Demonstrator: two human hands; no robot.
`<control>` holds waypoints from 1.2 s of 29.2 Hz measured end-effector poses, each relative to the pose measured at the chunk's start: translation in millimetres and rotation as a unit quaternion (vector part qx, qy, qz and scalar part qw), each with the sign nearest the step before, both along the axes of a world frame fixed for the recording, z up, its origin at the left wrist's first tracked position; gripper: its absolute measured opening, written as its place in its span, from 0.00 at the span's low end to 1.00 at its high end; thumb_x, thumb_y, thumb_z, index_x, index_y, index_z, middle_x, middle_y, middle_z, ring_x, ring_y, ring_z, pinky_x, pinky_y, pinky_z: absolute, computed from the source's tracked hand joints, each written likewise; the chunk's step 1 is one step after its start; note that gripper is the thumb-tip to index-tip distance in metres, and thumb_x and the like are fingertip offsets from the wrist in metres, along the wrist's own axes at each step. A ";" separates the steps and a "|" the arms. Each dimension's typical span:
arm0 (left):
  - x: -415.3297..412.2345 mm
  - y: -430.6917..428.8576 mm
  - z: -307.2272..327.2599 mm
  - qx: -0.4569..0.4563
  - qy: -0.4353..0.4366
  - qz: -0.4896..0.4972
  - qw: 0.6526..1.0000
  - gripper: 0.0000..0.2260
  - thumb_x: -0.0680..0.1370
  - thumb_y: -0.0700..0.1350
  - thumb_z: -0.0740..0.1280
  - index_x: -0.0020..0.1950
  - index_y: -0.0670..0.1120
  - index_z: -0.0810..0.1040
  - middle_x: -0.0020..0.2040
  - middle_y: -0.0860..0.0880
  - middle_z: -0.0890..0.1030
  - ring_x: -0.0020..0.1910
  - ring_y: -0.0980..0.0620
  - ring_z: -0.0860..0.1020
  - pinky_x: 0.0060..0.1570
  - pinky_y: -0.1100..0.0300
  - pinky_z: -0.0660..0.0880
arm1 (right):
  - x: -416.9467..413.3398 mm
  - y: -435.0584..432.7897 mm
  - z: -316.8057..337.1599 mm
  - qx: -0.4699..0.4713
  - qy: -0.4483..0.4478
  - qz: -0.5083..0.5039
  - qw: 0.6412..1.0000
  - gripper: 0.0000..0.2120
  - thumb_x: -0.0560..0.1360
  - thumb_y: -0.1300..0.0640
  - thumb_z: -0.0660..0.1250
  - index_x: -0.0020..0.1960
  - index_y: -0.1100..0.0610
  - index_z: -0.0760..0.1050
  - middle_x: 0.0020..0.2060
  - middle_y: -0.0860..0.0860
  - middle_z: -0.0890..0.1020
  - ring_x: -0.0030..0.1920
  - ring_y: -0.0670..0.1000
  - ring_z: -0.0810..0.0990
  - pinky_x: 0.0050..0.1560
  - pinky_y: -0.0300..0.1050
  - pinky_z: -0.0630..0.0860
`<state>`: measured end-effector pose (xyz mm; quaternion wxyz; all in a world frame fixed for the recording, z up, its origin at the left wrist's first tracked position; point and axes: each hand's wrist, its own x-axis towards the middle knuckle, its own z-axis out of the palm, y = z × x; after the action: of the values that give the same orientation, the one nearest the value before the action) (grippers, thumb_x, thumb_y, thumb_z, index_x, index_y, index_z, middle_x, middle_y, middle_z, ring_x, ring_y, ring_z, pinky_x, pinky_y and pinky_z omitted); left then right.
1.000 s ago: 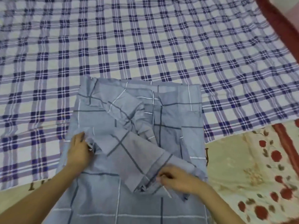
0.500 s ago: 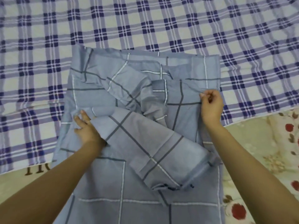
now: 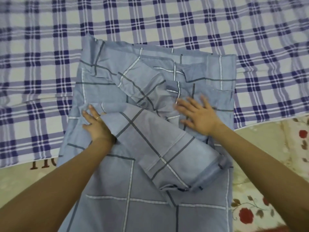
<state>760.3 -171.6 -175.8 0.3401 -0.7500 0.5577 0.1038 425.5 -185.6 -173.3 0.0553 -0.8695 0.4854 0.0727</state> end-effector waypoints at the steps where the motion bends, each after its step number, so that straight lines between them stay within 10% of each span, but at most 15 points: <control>1: 1.4 0.7 -0.7 -0.003 -0.001 -0.002 1.000 0.38 0.81 0.54 0.57 0.74 0.37 0.33 0.76 0.39 0.36 0.75 0.35 0.45 0.68 0.47 0.63 | -10.4 1.1 -4.2 0.059 0.047 -0.117 0.990 0.30 0.79 0.36 0.36 0.77 0.46 0.44 0.77 0.49 0.53 0.76 0.56 0.53 0.73 0.64 0.45; 4: 3.5 1.1 -7.3 -0.019 -0.006 -0.001 1.000 0.42 0.79 0.57 0.60 0.75 0.38 0.36 0.76 0.39 0.36 0.75 0.35 0.45 0.68 0.47 0.63 | -19.1 8.6 0.4 0.064 -0.046 -0.431 0.899 0.29 0.81 0.44 0.48 0.77 0.57 0.51 0.77 0.56 0.52 0.76 0.59 0.51 0.73 0.64 0.48; 8: 9.0 11.2 4.7 -0.031 0.065 0.008 0.997 0.37 0.80 0.49 0.61 0.76 0.39 0.38 0.76 0.40 0.35 0.75 0.36 0.42 0.69 0.46 0.60 | 46.0 90.5 40.0 -0.037 -0.255 -0.181 0.949 0.25 0.76 0.44 0.58 0.67 0.58 0.66 0.64 0.58 0.69 0.66 0.58 0.66 0.68 0.59 0.60; 12: 31.9 14.3 6.7 -0.064 0.172 -0.010 0.983 0.34 0.79 0.45 0.62 0.77 0.43 0.44 0.77 0.42 0.40 0.76 0.39 0.43 0.72 0.49 0.56 | 76.0 204.6 16.0 0.032 -0.107 0.114 0.987 0.47 0.66 0.33 0.64 0.77 0.54 0.53 0.75 0.55 0.57 0.73 0.59 0.58 0.71 0.64 0.50; 14: 48.5 12.9 10.3 -0.130 0.286 -0.011 0.949 0.27 0.77 0.42 0.63 0.75 0.40 0.59 0.76 0.39 0.55 0.74 0.37 0.54 0.73 0.49 0.55 | 69.4 231.2 7.5 0.051 -0.023 0.086 0.995 0.55 0.61 0.36 0.71 0.78 0.53 0.46 0.76 0.57 0.51 0.74 0.61 0.54 0.69 0.65 0.52; 16: 56.3 12.3 21.5 -0.217 0.417 0.000 0.883 0.12 0.72 0.37 0.58 0.51 0.36 0.76 0.55 0.36 0.77 0.57 0.37 0.74 0.61 0.47 0.66 | 58.5 224.3 10.1 0.054 -0.046 -0.005 0.997 0.52 0.61 0.47 0.75 0.77 0.55 0.50 0.73 0.61 0.59 0.71 0.62 0.61 0.68 0.60 0.59; 20: 62.4 22.7 43.2 -0.280 0.481 0.116 0.823 0.09 0.72 0.33 0.58 0.44 0.40 0.78 0.41 0.42 0.79 0.42 0.47 0.75 0.40 0.58 0.67 | 45.4 202.5 28.1 0.094 -0.145 -0.069 0.982 0.25 0.62 0.61 0.58 0.59 0.55 0.72 0.54 0.54 0.79 0.55 0.57 0.77 0.55 0.48 0.65; 23: 62.1 23.9 56.5 -0.328 0.462 0.169 0.807 0.11 0.76 0.34 0.57 0.51 0.39 0.78 0.43 0.41 0.79 0.42 0.45 0.75 0.41 0.56 0.69 | 39.2 179.6 55.9 0.170 -0.351 -0.300 0.870 0.17 0.68 0.64 0.59 0.54 0.59 0.76 0.40 0.54 0.81 0.40 0.44 0.80 0.41 0.35 0.70; 27: 59.7 -45.6 90.4 -0.414 0.495 0.183 0.742 0.10 0.77 0.35 0.58 0.51 0.40 0.79 0.46 0.40 0.79 0.44 0.47 0.75 0.43 0.57 0.71 | -8.6 86.0 98.7 0.017 -0.516 -0.543 0.662 0.05 0.72 0.60 0.59 0.39 0.53 0.69 0.25 0.44 0.70 0.27 0.37 0.65 0.31 0.32 0.64; 32: 41.7 -126.8 93.3 -0.450 0.476 0.131 0.744 0.12 0.76 0.40 0.58 0.53 0.40 0.79 0.49 0.42 0.81 0.48 0.43 0.77 0.43 0.57 0.69 | -33.1 -15.9 94.8 -0.068 -0.440 -0.598 0.666 0.12 0.75 0.63 0.58 0.35 0.52 0.66 0.28 0.52 0.68 0.28 0.41 0.69 0.34 0.43 0.64; 35: 24.1 -184.6 67.4 -0.438 0.460 0.124 0.762 0.10 0.76 0.39 0.59 0.52 0.41 0.79 0.47 0.38 0.81 0.47 0.40 0.78 0.40 0.57 0.68 | -47.5 -72.8 58.7 -0.075 -0.399 -0.638 0.654 0.10 0.78 0.62 0.57 0.52 0.65 0.75 0.43 0.63 0.76 0.46 0.60 0.76 0.42 0.47 0.66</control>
<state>784.4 -356.2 -108.4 -0.3386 -0.7421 0.5341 0.2219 378.0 -258.5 -114.6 0.2108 -0.2916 0.8558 -0.3717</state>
